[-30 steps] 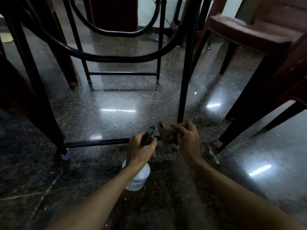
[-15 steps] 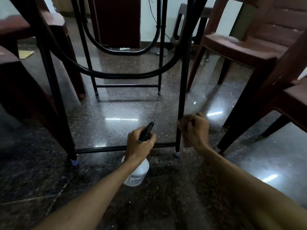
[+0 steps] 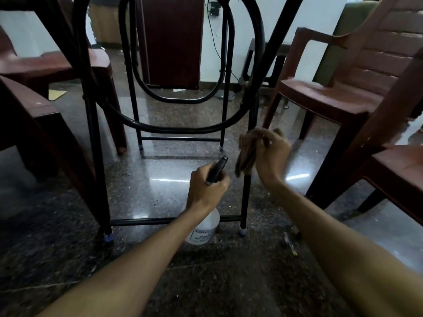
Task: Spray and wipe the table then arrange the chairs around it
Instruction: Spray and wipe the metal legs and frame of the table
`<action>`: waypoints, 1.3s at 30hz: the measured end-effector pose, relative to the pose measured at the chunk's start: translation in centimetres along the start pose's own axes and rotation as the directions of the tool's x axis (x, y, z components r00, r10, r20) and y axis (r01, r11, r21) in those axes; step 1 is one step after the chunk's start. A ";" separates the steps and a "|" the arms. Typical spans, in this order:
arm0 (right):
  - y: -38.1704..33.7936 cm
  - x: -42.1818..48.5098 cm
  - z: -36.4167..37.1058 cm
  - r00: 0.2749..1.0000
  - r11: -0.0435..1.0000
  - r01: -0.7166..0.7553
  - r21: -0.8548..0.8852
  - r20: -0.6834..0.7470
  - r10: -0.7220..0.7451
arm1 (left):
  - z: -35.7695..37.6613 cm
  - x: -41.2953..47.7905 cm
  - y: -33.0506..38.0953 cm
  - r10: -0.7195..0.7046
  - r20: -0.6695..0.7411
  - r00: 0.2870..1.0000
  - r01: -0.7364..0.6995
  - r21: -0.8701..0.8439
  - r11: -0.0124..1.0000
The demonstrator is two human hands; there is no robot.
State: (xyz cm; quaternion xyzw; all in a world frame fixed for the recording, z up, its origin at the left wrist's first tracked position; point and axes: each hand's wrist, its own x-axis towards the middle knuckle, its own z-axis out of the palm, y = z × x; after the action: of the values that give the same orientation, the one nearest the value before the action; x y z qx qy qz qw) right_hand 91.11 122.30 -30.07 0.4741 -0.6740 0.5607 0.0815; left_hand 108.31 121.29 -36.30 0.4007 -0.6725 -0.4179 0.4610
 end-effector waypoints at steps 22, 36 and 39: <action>2.3 -7.3 -2.4 0.932 0.987 -0.086 -0.133 0.338 0.127 | -5.4 0.0 1.5 0.014 -0.082 0.997 -0.008 0.063 0.998; -13.3 -15.2 4.4 0.576 0.984 -0.156 0.082 0.817 0.023 | -19.9 -11.7 0.5 -0.297 -0.355 0.887 0.346 0.083 0.935; -18.0 -16.6 4.1 0.501 0.978 -0.198 0.070 0.865 0.040 | -23.4 -14.3 3.3 -0.356 -0.456 0.816 0.418 0.040 0.908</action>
State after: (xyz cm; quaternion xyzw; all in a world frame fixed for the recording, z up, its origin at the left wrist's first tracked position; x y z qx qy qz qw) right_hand 114.94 129.37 -29.99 0.6465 -0.6095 0.3085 -0.3397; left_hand 133.78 131.07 -32.04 0.6435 -0.4828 -0.3542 0.4768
